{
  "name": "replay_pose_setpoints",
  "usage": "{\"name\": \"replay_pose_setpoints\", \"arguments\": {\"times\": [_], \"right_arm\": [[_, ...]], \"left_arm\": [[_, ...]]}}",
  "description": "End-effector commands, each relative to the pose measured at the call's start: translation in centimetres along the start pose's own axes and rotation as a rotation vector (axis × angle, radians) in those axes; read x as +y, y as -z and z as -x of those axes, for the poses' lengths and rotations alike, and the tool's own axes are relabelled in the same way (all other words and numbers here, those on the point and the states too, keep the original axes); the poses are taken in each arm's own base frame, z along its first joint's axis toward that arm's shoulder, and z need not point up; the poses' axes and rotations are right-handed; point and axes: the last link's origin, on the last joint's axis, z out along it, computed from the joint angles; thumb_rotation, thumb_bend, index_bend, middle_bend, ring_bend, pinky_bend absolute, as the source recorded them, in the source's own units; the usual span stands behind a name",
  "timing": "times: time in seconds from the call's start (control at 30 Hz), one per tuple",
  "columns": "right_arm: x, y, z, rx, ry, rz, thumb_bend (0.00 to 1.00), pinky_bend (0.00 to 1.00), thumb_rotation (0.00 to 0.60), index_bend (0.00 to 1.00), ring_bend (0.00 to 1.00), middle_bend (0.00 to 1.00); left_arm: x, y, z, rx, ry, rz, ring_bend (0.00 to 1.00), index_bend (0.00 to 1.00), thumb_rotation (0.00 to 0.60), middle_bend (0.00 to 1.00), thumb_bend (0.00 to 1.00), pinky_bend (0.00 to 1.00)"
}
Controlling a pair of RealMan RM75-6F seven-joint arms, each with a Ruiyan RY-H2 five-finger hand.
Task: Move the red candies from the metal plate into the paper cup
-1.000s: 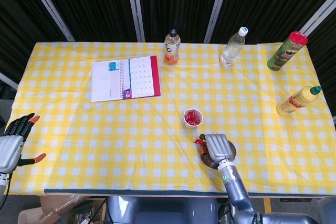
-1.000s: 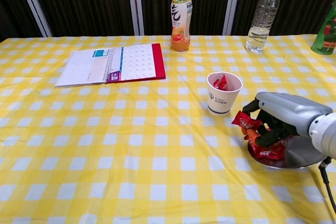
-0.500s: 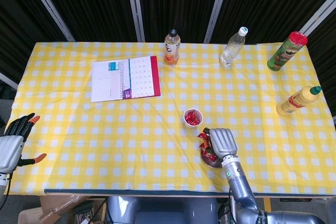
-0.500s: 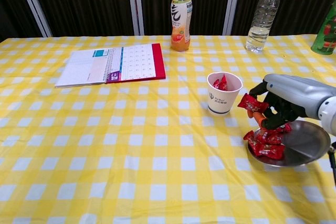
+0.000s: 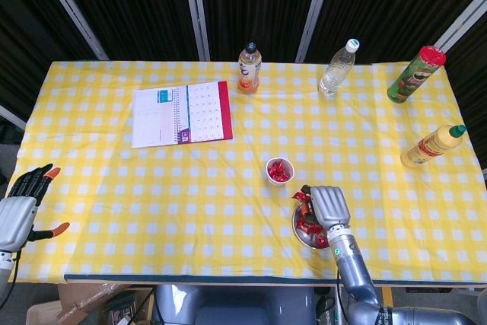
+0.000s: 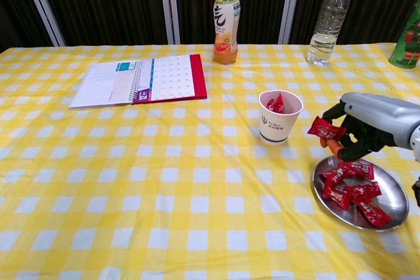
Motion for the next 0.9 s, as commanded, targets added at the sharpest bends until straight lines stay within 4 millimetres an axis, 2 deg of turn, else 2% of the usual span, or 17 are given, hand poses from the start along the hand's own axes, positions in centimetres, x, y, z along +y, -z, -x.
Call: {"name": "replay_pose_setpoints", "arguments": {"times": [0.03,0.27,0.43,0.6,0.9], "right_arm": [[-0.5,-0.1,-0.7,0.02,0.007,-0.016,0.61,0.95,0.6,0.53,0.88,0.82],[-2.7,-0.8,-3.4,0.075,0.032,-0.062,0.61,0.95,0.6,0.53,0.88,0.82],[-4.1,-2.1,-4.8,0.091,0.051,-0.069,0.61,0.95,0.6,0.53,0.88,0.82],[-4.9,-3.5,-5.3,0.082,0.054,-0.065,0.61,0.95,0.6,0.53,0.88,0.82],[-5.9,-5.4,-4.7,0.056,0.074,-0.072,0.61,0.95,0.6,0.53,0.88,0.82]], "left_arm": [[-0.1,0.0,0.0,0.0,0.0,-0.002,0.0,0.0,0.6,0.0,0.0,0.0],[0.0,-0.1,0.0,-0.003,0.004,-0.002,0.0,0.0,0.6,0.0,0.0,0.0],[-0.4,-0.1,0.0,-0.006,0.006,-0.007,0.0,0.0,0.6,0.0,0.0,0.0],[-0.5,-0.1,0.0,-0.004,0.006,-0.005,0.0,0.0,0.6,0.0,0.0,0.0],[-0.6,-0.2,0.1,-0.015,0.013,-0.01,0.0,0.0,0.6,0.0,0.0,0.0]]}}
